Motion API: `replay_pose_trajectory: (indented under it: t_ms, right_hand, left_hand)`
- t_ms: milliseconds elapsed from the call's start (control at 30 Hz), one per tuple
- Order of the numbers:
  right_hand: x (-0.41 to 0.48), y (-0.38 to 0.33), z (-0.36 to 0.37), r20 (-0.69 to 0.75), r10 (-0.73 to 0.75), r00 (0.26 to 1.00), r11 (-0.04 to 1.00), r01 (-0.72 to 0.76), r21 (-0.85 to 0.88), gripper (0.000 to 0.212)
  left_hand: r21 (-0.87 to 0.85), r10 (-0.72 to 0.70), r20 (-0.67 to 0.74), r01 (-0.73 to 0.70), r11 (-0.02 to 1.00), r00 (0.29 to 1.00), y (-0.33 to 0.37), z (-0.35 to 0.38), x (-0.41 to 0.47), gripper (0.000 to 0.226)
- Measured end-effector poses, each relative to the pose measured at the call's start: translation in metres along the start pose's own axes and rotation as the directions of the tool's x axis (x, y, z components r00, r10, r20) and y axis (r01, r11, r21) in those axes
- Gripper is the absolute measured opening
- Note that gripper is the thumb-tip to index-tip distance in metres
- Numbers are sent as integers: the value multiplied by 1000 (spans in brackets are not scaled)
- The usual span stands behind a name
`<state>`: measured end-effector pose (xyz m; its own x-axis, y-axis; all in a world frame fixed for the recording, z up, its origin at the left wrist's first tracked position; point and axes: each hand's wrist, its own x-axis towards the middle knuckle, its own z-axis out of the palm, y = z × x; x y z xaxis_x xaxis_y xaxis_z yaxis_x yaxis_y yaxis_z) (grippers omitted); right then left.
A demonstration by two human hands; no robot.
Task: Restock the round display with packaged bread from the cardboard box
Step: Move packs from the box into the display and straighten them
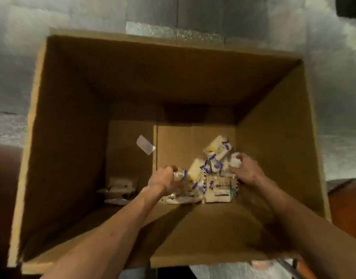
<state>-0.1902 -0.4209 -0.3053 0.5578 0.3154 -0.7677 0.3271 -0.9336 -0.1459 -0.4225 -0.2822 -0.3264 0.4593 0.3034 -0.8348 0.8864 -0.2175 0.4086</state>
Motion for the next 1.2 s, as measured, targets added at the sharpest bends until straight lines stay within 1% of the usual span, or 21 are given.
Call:
replay_pose_trajectory:
  t_ms: [67,100,200,300,367,433,467,500,567,600,667,733,833,867,933,1000,1033,1067,1100,1167,1200]
  right_hand:
    - [25,1,9,-7,-13,1000,1000,13,-11,77]
    - [36,0,12,-19,-39,999,999,38,-38,89]
    - [62,-3,17,-16,-187,982,957,178,-231,117]
    - [82,-7,18,84,-269,959,895,281,-346,130]
    - [85,-6,20,168,-236,957,890,282,-357,136]
    - [85,-2,22,193,-208,959,870,271,-411,137]
    - [84,-1,22,182,-212,960,853,273,-446,137]
    - [83,-1,22,172,-219,961,835,275,-477,136]
    - [83,-1,22,182,-214,960,794,279,-539,128]
    - [82,-1,23,195,-210,958,775,285,-565,121]
    - [82,0,30,217,-210,953,767,299,-568,109]
    - [80,2,37,262,-219,940,759,333,-560,108]
    - [75,7,40,302,-277,912,701,406,-586,104]
    - [73,8,39,320,-276,906,688,419,-592,104]
    - [68,7,38,387,-203,899,670,416,-615,115]
    - [63,4,41,449,-90,889,715,372,-592,126]
    - [61,2,42,474,-48,879,761,339,-553,125]
    - [60,-1,43,499,-20,866,807,309,-504,117]
    - [60,-3,44,521,-13,853,845,288,-451,103]
    - [60,-5,46,540,-30,841,895,263,-361,71]
    - [60,-6,45,542,-35,840,909,252,-332,62]
  left_hand:
    - [35,-21,30,20,999,999,1,15,28,60]
    - [33,-32,52,30,999,998,2,22,40,67]
    - [17,-3,63,2,1000,998,10,43,66,83]
    - [125,-29,13,27,992,1000,20,62,79,93]
    - [233,-65,-22,69,970,998,23,68,83,95]
    - [338,-73,-1,69,939,997,22,70,90,90]
    - [367,-63,40,44,929,997,21,70,94,80]
    - [351,-45,91,10,936,995,19,68,97,65]
    - [216,-10,179,-29,976,984,17,65,101,40]
    - [171,-3,208,-33,985,978,16,63,101,36]
    - [193,22,240,-69,979,971,17,58,100,39]
    - [203,52,254,-106,973,966,15,55,99,46]
    - [207,86,255,-142,968,963,10,44,94,53]
    - [212,85,251,-141,967,964,6,38,93,54]
    - [196,49,262,-103,975,964,-7,24,90,52]
    - [137,-14,298,-28,990,955,-27,15,92,41]
    - [114,-43,325,6,993,945,-36,11,92,39]
    - [105,-68,341,34,994,938,-45,9,93,44]
    - [127,-94,347,52,991,933,-51,6,92,50]
    - [128,-107,342,67,990,934,-60,6,87,52]
    - [99,-92,336,62,993,938,-63,7,86,52]
